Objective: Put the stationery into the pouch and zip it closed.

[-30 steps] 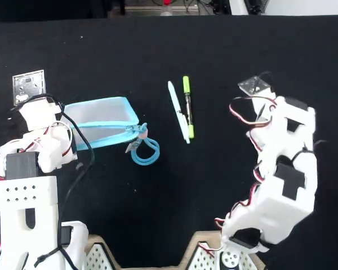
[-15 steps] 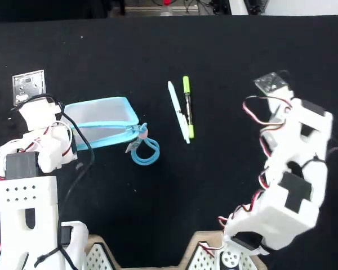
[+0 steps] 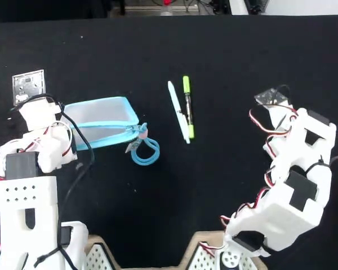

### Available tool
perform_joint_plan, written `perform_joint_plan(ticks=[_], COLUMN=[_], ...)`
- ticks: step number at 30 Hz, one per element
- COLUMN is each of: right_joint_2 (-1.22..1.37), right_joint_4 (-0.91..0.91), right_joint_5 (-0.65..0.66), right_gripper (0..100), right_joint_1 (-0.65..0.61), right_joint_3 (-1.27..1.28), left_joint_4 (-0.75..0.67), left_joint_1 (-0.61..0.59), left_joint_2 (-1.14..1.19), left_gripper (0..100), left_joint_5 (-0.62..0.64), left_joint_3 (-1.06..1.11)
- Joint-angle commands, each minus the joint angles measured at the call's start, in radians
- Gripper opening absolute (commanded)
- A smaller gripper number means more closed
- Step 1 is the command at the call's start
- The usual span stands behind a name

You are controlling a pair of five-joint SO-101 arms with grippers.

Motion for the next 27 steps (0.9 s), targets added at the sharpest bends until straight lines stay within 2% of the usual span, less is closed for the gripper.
perform_joint_plan(ticks=[1,11,16,18,21,27], right_joint_2=[0.002,0.008,0.038,0.039,0.039,-0.056], right_joint_4=[0.006,-0.005,-0.081,-0.087,-0.084,-0.034], right_joint_5=[0.009,0.014,0.009,0.009,0.009,0.009], right_gripper=[16.9,16.9,16.8,13.1,0.3,1.0], right_joint_1=[0.009,0.008,-0.018,-0.012,-0.011,0.015], right_joint_3=[-0.030,0.002,0.050,0.047,0.041,0.036], left_joint_4=[0.000,0.003,0.005,0.005,0.002,0.002], left_joint_1=[-0.004,-0.004,-0.004,-0.004,-0.004,-0.004], left_joint_2=[0.026,0.026,0.026,0.026,0.026,0.026], left_gripper=[3,3,3,3,3,3], left_joint_5=[-0.005,-0.005,-0.005,-0.005,-0.005,-0.005], left_joint_3=[0.025,0.025,0.025,0.025,0.025,0.025])
